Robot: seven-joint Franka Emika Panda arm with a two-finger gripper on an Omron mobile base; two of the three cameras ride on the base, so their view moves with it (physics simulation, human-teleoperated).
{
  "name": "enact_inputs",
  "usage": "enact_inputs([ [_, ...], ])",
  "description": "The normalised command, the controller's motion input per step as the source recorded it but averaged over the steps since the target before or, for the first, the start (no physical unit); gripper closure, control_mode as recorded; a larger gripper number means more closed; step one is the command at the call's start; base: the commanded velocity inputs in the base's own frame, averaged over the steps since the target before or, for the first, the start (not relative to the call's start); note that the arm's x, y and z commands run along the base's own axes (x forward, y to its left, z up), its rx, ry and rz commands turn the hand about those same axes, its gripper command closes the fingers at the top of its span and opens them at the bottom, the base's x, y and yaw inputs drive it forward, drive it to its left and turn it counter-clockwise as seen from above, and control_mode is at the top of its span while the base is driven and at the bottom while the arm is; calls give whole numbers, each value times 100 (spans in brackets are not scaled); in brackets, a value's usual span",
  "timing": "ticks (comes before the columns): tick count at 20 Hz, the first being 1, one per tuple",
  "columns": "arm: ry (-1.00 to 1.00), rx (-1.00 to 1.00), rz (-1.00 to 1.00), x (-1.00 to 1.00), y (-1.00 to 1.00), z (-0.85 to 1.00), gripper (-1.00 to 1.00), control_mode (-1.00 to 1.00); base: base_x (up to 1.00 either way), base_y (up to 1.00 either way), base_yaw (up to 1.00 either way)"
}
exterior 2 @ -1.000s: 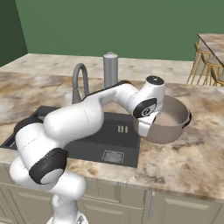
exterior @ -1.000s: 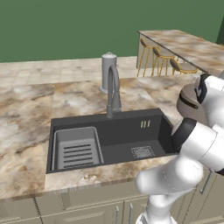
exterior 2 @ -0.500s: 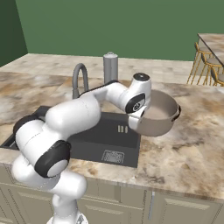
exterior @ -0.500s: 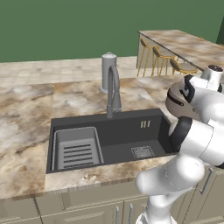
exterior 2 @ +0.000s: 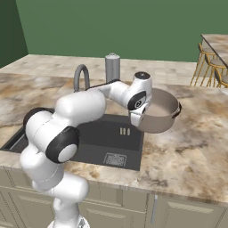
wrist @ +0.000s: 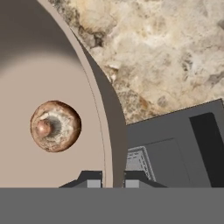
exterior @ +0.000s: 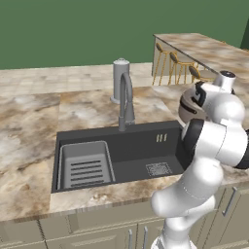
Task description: Dump the mushroom from the pot into the sink. Then turn on the water and wash the mushroom. Then turn off the water and put the mushroom back in the pot.
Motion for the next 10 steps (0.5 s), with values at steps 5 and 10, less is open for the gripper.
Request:
enact_inputs([
  [5,-1,0,0,21,2,0,100,-100,0,0,0],
  [10,-4,-3,0,0,14,1,100,-100,0,0,0],
])
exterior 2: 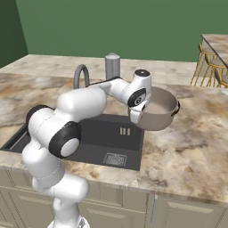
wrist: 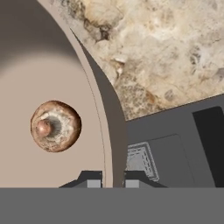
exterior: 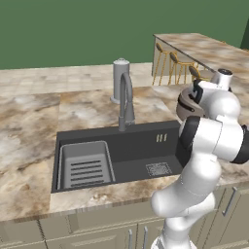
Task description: Dump the mushroom from the pot into the sink. Then turn on the water and wash the mushroom. Then turn off the water and put the mushroom back in the pot.
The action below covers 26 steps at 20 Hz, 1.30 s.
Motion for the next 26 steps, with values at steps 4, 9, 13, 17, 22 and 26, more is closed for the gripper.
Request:
enact_inputs([
  [4,-9,-18,0,0,2,0,100,-100,0,0,0],
  [9,-4,-28,1,0,15,0,100,-100,0,0,0],
  [13,0,-28,3,8,36,11,100,-100,0,0,0],
  [17,4,-26,5,4,33,34,100,-100,0,0,0],
  [22,1,-22,8,0,5,48,100,-100,0,0,0],
  [26,1,-17,13,1,0,30,100,-100,0,0,0],
])
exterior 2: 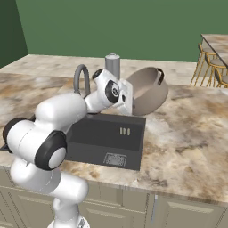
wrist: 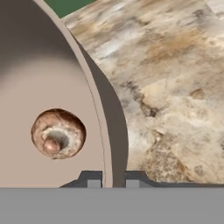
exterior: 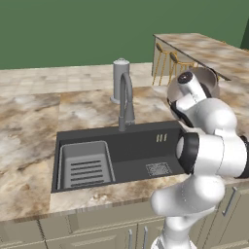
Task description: Dump the mushroom from the pot into the sink. Then turn on the water and wash the mushroom. Then turn off the water and put the mushroom back in the pot.
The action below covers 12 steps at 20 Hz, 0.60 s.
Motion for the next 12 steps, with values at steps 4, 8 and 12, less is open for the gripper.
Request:
enact_inputs([
  [4,6,-22,12,8,0,7,100,-100,0,0,0],
  [8,5,-25,10,7,0,3,100,-100,0,0,0],
  [12,0,-26,6,1,0,4,100,-100,0,0,0],
])
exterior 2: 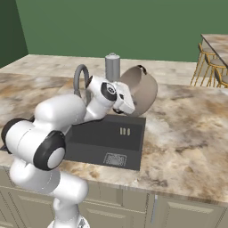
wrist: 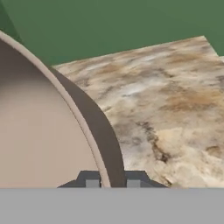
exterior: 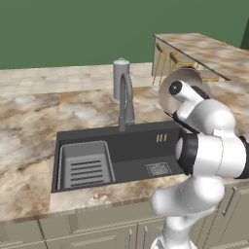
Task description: Dump the mushroom from the pot into the sink. Then turn on the water and wash the mushroom. Then turn off the water and put the mushroom back in the pot.
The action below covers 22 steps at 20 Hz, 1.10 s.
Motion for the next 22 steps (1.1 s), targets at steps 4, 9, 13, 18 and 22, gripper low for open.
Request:
enact_inputs([
  [4,0,-23,2,0,-2,10,100,-100,0,0,0],
  [9,-1,-19,0,0,-19,23,100,-100,0,0,0],
  [13,-1,-19,0,0,-17,21,100,-100,0,0,0],
  [18,-4,-15,0,0,0,56,100,-100,0,0,0],
  [22,-7,-13,0,-4,0,91,100,-100,0,0,0],
])
